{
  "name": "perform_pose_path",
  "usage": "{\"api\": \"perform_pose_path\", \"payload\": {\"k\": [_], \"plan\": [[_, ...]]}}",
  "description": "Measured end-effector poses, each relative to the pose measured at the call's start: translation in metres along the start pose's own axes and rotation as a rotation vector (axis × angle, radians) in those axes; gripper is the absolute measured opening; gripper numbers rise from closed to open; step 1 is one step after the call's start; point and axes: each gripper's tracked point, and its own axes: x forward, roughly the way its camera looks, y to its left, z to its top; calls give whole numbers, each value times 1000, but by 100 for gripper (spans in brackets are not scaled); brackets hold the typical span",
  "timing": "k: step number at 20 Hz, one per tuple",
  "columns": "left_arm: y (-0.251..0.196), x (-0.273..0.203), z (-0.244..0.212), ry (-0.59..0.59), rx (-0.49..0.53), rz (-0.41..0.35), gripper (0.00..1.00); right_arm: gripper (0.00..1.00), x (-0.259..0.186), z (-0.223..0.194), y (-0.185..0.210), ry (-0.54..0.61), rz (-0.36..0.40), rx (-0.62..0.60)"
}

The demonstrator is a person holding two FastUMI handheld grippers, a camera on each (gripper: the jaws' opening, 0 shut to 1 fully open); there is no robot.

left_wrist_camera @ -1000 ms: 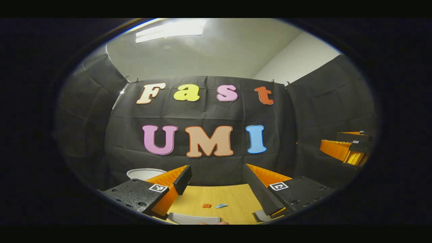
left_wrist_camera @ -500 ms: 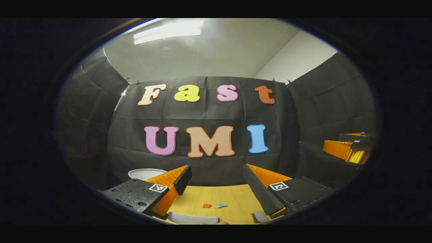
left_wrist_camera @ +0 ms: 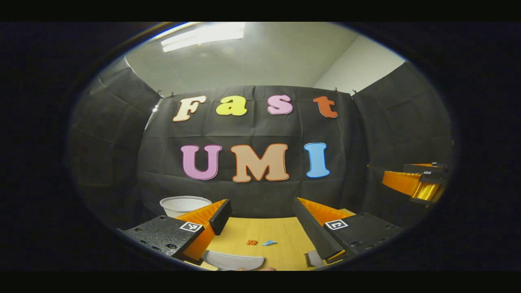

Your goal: Pick up the small broom and dustpan from the desktop, sweep the trash into the dustpan with the broom, and then empty the trash into the garbage bin.

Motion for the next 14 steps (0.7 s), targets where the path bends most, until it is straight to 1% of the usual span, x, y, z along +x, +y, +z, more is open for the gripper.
{"api": "perform_pose_path", "payload": {"k": [2, 6, 14], "plan": [[15, 6, 6, -15, 1, 13, 93, 92, 6, 6, 12, -13, -4, 19], [35, 13, 6, -32, 6, 28, 93, 92, 15, 5, 23, -19, -11, -3], [49, 13, -6, -4, 2, 43, 93, 92, 21, -10, 40, 19, 14, -17]]}}
